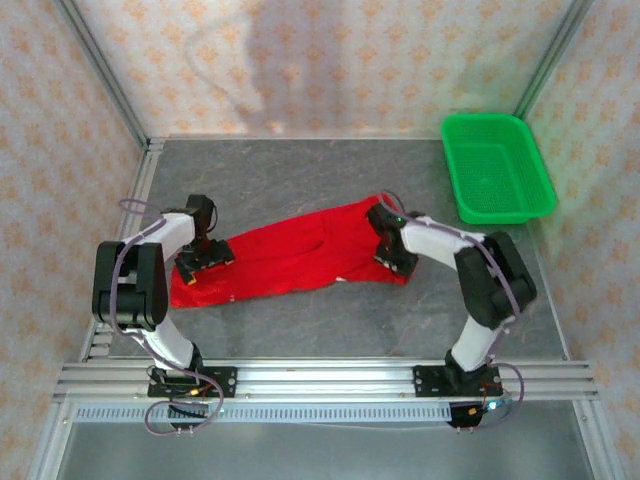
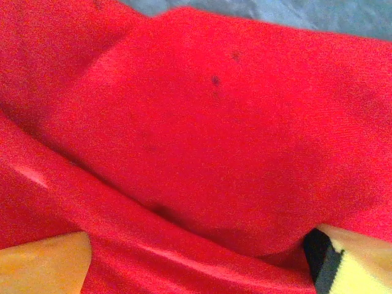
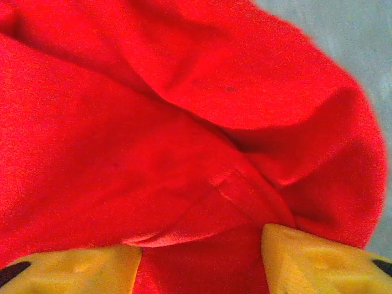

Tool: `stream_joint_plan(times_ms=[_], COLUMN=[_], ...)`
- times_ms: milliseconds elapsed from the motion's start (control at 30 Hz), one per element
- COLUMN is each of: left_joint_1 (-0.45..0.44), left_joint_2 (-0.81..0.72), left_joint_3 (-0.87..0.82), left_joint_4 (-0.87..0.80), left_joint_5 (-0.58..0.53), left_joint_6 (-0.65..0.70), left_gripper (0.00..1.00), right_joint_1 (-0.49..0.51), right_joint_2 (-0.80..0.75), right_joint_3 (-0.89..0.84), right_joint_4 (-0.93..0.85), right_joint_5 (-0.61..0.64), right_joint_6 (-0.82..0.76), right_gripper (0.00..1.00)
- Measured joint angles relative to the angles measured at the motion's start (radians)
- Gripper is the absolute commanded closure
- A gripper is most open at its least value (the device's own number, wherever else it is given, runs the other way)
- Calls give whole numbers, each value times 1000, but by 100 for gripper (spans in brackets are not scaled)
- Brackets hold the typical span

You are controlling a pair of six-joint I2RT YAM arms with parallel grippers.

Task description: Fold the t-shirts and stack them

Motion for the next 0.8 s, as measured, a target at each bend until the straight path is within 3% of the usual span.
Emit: stream_joint_plan(times_ms=[133, 400, 467, 533, 600, 800], left_joint_1=[8, 3, -8, -24, -42, -174], left_joint_2=[-51, -334, -370, -368, -334, -180], left_joint_3=[1, -9, -9, -9, -8, 2], left_joint_4=[-5, -53, -68, -74, -75, -63], left_joint_5=[12, 53, 53, 54, 56, 65], left_joint_6=[-16, -83, -79, -74, -71, -55], left_gripper=[8, 6, 6, 6, 7, 9], right_joint_1=[-50, -75, -70, -61, -42, 38], right_joint_2=[208, 864, 931, 919, 825, 271], right_joint_3=[298, 1378, 1503, 1494, 1350, 734], right_joint_4=[-55, -258, -278, -278, -203, 53], right_joint_5=[51, 92, 77, 67, 45, -69], right_joint_6=[-86, -299, -317, -343, -384, -430], right_gripper=[44, 43, 42, 40, 33, 21])
